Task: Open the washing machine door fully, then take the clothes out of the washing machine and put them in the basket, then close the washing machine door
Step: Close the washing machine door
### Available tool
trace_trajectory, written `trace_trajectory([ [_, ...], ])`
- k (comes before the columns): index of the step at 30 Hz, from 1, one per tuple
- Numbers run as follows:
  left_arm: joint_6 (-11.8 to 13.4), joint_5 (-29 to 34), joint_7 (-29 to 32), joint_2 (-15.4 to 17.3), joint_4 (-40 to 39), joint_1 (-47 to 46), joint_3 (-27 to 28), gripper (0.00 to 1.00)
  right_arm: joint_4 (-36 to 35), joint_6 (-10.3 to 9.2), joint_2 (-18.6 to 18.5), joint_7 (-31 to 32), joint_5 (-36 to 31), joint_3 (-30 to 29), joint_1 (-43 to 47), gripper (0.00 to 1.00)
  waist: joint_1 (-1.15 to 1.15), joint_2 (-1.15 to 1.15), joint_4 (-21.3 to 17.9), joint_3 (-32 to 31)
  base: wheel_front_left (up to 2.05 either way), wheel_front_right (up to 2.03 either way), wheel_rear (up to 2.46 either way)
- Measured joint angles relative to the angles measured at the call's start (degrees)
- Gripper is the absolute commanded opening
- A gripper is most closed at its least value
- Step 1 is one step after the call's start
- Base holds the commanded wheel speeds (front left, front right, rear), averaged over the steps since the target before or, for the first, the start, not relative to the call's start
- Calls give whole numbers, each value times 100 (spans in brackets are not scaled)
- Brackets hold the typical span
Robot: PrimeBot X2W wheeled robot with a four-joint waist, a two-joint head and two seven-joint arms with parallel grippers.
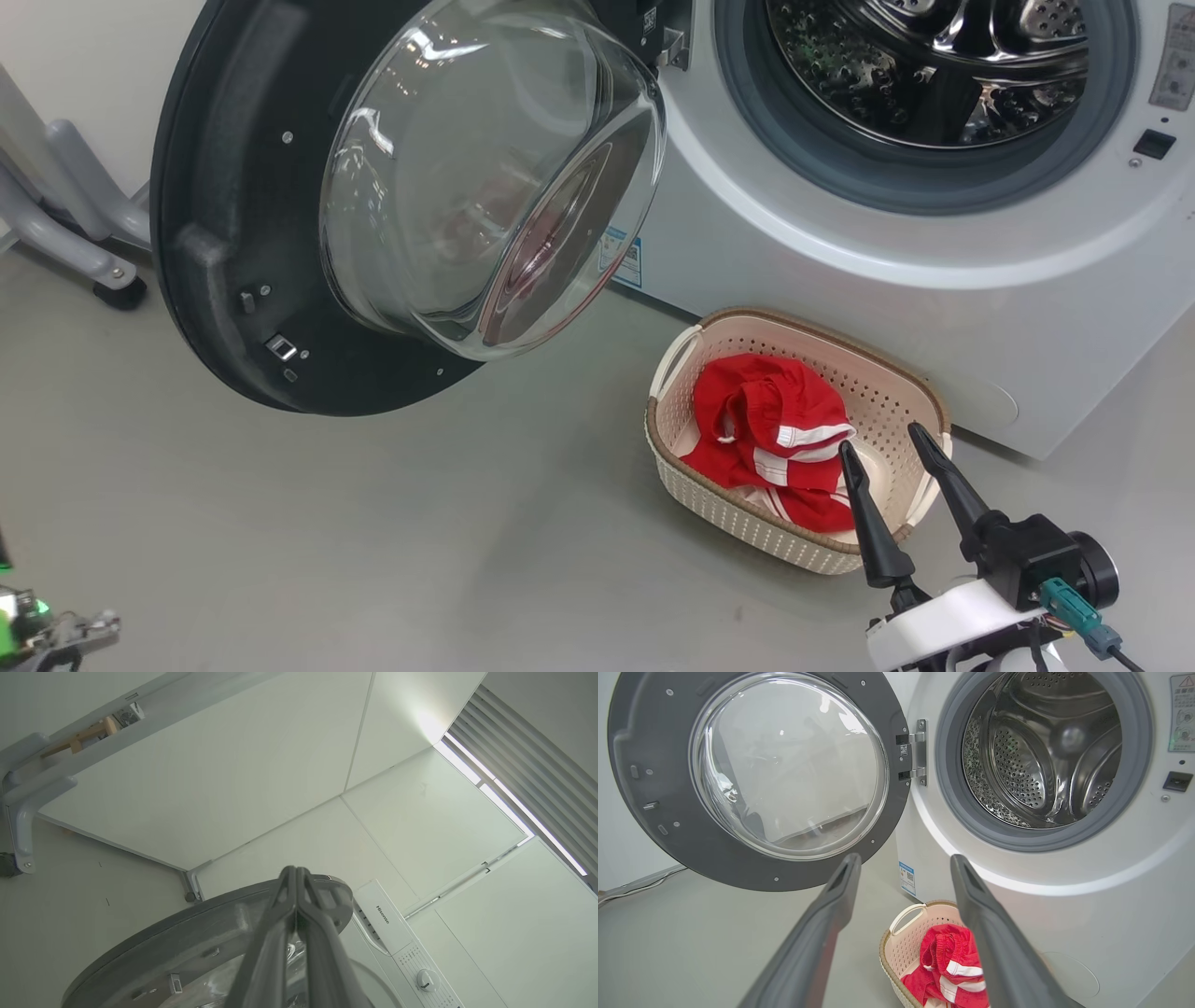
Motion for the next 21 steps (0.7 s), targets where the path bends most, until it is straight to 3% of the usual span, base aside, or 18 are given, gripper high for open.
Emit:
trace_trajectory([
  [8, -11, -818, 733, 811, 513, -488, 468, 0, -4, 31, -36, 0, -15, 8, -28, 100, 0, 0, -4, 116, 0, 0, 0],
  [21, 541, -1828, 1916, 1528, 1828, -1522, 471, 0, -56, 36, -92, 1, -75, 56, -131, 100, 0, 0, -125, 275, 0, 0, 0],
])
